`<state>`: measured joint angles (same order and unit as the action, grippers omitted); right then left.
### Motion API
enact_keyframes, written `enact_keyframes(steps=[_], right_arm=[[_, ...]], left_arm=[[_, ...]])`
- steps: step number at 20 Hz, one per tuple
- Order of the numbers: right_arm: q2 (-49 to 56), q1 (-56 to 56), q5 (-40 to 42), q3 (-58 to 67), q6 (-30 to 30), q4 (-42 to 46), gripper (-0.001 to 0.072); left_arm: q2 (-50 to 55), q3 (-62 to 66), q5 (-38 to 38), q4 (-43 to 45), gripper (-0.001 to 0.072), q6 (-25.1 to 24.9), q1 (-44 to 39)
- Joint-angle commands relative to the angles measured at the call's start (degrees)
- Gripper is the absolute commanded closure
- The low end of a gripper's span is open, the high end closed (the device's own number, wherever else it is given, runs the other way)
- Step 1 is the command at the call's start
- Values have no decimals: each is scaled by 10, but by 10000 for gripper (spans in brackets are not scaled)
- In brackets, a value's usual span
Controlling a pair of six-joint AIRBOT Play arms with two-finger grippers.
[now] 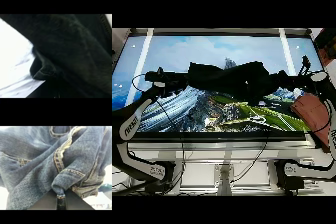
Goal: Fold the clothes and pants, and hang the long-sleeved shirts on hangers.
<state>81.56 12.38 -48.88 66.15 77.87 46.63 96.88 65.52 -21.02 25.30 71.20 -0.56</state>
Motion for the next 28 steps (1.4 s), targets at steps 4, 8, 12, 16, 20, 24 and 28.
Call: enact_keyframes(steps=[4, 8, 12, 16, 20, 24, 28], right_arm=[[-12, 0, 21, 132, -25, 109, 676], [-12, 0, -54, 270, -3, 218, 676], [-14, 0, -186, 355, -4, 273, 675], [-16, 0, -274, 391, -3, 332, 675], [-16, -3, -353, 391, -3, 338, 675], [-26, -3, -449, 394, -7, 338, 676], [-27, -3, -531, 392, -11, 337, 676]], left_arm=[[-26, 196, -18, 17, 684, -57, 21], [-119, 229, -64, 135, 684, -56, 59], [-221, 229, -187, 265, 685, -54, 110], [-283, 229, -324, 414, 685, 15, 170], [-296, 229, -483, 487, 685, 25, 220], [-296, 229, -656, 563, 688, 1, 238], [-271, 220, -821, 628, 688, -68, 238]])
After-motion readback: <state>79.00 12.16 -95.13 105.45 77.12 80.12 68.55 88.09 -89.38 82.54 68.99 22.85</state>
